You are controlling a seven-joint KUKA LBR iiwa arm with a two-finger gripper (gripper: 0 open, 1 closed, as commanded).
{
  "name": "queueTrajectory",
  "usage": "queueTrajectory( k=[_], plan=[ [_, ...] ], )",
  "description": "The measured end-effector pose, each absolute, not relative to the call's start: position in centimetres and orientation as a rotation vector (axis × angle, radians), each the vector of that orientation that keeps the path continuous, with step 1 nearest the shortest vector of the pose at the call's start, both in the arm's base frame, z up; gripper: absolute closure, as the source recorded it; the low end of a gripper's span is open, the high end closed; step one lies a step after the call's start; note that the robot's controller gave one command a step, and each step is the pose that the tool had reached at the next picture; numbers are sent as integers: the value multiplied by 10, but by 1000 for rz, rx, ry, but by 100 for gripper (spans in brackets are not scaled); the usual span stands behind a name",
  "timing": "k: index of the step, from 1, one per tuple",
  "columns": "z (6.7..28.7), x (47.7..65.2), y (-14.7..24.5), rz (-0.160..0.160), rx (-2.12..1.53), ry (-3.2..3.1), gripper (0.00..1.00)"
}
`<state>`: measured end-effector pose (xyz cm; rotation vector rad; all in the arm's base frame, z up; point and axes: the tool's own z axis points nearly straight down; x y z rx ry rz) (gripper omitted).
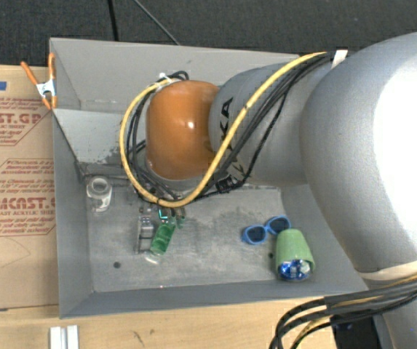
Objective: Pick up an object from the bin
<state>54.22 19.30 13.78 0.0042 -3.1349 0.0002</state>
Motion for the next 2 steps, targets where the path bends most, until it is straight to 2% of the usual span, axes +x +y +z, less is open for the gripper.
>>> queueTrajectory(
  k=[1, 2],
  plan=[
    [80, 580, 129, 2, 438, -3111, 0],
    [70, 555, 101, -1, 657, -3075, 0]
  ],
)
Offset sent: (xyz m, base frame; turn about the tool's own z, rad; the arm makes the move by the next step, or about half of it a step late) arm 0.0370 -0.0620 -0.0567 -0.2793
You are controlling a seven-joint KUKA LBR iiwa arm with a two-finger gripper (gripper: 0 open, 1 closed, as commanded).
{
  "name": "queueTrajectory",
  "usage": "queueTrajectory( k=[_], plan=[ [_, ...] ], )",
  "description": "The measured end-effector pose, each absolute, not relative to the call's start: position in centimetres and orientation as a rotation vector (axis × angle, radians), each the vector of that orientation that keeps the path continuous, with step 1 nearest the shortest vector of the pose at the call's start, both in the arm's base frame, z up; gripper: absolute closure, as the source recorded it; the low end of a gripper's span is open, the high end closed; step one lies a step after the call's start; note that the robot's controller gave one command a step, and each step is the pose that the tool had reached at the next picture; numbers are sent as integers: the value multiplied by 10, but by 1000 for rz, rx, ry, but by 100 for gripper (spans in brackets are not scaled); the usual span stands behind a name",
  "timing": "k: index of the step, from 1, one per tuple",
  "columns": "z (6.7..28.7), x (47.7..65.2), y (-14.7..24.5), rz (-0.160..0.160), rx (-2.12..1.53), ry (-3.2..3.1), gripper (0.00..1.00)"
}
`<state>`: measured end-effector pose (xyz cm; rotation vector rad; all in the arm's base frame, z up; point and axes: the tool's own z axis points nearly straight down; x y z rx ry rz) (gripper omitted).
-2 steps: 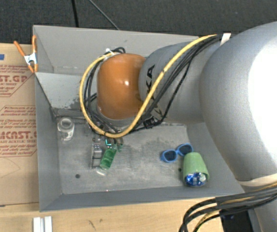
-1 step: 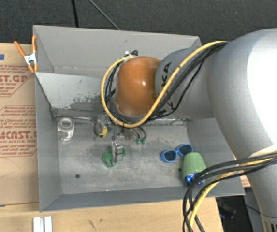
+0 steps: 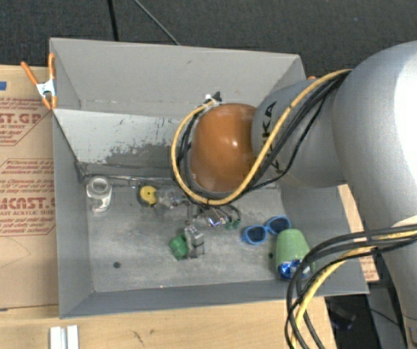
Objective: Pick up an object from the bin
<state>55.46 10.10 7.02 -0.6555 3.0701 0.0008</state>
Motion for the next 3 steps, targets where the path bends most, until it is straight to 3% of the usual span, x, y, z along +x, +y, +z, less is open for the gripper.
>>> queueTrajectory(
  k=[1, 2, 3],
  plan=[
    [71, 555, 102, 4, -655, 3070, 100],
    [198, 530, 123, 2, -586, 3076, 100],
    [272, 544, 106, -2, -1054, 2951, 100]
  ],
)
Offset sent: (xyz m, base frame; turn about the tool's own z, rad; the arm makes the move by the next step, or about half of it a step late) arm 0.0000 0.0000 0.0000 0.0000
